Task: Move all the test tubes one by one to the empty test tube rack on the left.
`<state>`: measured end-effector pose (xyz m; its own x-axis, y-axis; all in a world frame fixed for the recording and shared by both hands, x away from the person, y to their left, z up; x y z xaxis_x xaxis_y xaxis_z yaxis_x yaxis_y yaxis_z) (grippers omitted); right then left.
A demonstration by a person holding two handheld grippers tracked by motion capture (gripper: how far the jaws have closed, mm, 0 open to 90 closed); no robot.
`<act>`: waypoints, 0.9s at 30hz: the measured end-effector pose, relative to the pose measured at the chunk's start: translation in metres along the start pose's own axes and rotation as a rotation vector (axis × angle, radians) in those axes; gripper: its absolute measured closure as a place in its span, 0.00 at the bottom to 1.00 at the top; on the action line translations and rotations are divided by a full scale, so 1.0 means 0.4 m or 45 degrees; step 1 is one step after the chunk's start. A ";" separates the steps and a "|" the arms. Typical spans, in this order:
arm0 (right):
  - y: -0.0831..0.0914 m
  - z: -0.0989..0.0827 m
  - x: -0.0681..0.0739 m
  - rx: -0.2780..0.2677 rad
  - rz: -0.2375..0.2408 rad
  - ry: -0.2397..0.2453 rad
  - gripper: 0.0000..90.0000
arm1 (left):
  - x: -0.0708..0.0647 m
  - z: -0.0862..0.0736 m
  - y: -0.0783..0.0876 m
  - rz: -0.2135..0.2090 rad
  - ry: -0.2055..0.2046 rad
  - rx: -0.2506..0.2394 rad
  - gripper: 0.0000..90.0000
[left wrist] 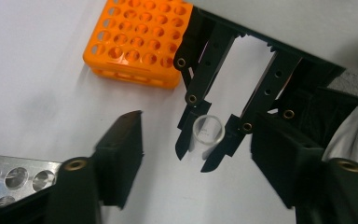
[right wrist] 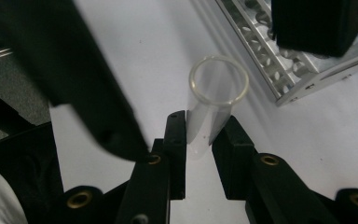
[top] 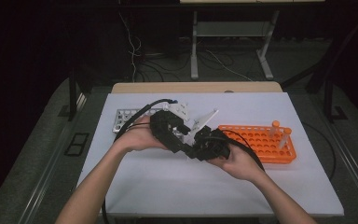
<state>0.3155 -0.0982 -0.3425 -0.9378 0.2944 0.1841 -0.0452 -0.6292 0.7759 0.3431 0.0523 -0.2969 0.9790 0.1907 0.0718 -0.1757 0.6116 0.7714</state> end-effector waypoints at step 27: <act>0.030 -0.021 -0.009 -0.108 -0.050 -0.041 0.52 | 0.035 -0.024 0.029 0.033 0.040 0.008 0.83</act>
<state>0.3153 -0.1128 -0.3389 -0.9231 0.3425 0.1749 -0.1122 -0.6748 0.7294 0.3537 0.0693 -0.2928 0.9705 0.2303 0.0717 -0.1998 0.6012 0.7737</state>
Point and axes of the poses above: each handheld gripper's, and its own axes: y roughly backward along the jaws, z roughly out of its top, x roughly to its left, the point moved 1 cm from there along -y, roughly forward along the jaws, and after that the axes turned 9 degrees about z, right-handed, at the moved point
